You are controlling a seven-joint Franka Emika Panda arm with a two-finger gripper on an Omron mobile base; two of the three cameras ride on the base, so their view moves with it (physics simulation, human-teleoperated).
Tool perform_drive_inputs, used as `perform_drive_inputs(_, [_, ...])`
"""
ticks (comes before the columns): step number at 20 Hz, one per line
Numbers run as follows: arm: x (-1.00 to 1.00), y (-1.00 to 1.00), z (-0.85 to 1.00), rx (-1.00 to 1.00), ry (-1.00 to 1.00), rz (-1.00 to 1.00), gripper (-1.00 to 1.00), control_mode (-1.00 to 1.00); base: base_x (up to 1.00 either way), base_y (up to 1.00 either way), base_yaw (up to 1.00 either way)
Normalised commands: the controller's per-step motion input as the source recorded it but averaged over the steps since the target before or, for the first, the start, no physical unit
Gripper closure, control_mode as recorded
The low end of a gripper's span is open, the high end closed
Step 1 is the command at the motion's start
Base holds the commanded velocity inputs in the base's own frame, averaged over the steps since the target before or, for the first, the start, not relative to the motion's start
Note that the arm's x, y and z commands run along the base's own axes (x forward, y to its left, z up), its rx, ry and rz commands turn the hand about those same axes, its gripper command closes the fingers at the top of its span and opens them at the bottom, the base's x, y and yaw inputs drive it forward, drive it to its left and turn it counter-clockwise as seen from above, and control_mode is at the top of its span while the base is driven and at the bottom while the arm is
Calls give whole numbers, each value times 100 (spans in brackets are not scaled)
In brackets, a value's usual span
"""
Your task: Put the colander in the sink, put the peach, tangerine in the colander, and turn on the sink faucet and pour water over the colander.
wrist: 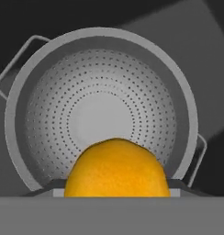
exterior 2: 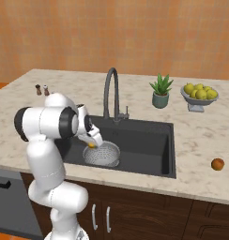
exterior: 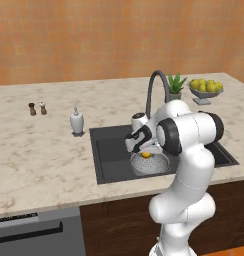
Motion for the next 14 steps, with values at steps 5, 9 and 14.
perform_drive_inputs(5, [22, -9, -38, 0, 8, 14, 100, -100, 0, 0, 0])
perform_drive_inputs(9, [23, -1, -37, 0, 4, 11, 100, -100, 0, 0, 0])
perform_drive_inputs(14, [18, -8, -35, 0, 4, 11, 100, -100, 0, 0, 0])
